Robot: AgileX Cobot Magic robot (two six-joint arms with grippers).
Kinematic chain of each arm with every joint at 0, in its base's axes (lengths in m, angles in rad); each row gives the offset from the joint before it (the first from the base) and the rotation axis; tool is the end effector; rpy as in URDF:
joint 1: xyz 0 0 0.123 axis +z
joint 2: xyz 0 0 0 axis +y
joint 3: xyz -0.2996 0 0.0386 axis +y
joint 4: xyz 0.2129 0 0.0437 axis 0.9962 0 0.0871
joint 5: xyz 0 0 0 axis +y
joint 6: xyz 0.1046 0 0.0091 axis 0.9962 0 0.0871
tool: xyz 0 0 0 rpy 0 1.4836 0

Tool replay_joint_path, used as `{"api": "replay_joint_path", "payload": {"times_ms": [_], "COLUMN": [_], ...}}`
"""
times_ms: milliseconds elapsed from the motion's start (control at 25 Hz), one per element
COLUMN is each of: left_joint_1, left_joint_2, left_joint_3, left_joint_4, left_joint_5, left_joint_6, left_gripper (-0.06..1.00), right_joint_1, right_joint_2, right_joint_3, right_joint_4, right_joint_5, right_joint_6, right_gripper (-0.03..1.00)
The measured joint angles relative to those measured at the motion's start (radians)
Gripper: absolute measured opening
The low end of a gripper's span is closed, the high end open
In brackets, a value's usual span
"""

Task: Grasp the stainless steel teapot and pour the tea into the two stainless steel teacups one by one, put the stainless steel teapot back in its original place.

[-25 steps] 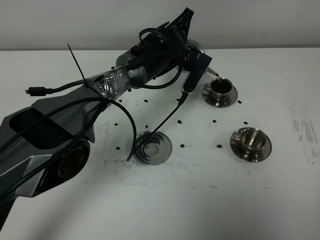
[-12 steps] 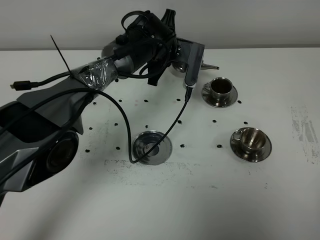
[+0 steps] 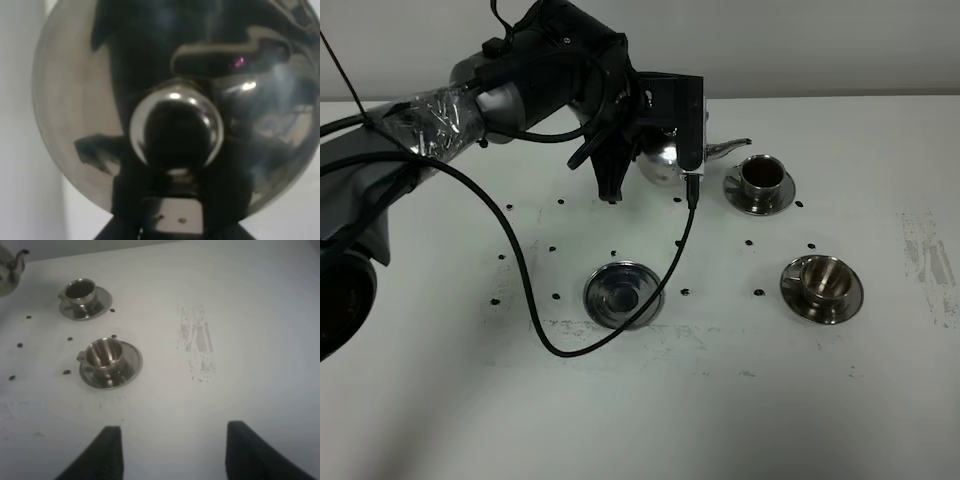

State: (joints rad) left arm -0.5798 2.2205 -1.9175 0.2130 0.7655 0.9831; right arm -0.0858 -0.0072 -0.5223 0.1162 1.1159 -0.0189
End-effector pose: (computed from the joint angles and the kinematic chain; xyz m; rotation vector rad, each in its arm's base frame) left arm 0.4158 -0.2539 0.2307 1.9107 1.7265 0.4019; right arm -0.0453 0.0149 0.2549 0.0578 2.0644 0.0749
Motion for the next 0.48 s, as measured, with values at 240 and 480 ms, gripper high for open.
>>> {"api": "replay_joint_path", "payload": {"times_ms": [240,480], "left_joint_1": [0.014,0.026], "left_joint_2": [0.007,0.043], "left_joint_3": [0.015,0.015], "left_joint_4": [-0.082,-0.115], "left_joint_5": [0.008,0.033], "left_joint_6": [-0.101,-0.194], "left_gripper": [0.19,0.19], "right_joint_1": [0.000,0.000], "right_joint_2": [0.000,0.000], "right_joint_3": [0.000,0.000], "right_joint_4": [0.000,0.000], "right_joint_5": [0.000,0.000], "right_joint_6": [0.000,0.000], "right_gripper": [0.44,0.44]}}
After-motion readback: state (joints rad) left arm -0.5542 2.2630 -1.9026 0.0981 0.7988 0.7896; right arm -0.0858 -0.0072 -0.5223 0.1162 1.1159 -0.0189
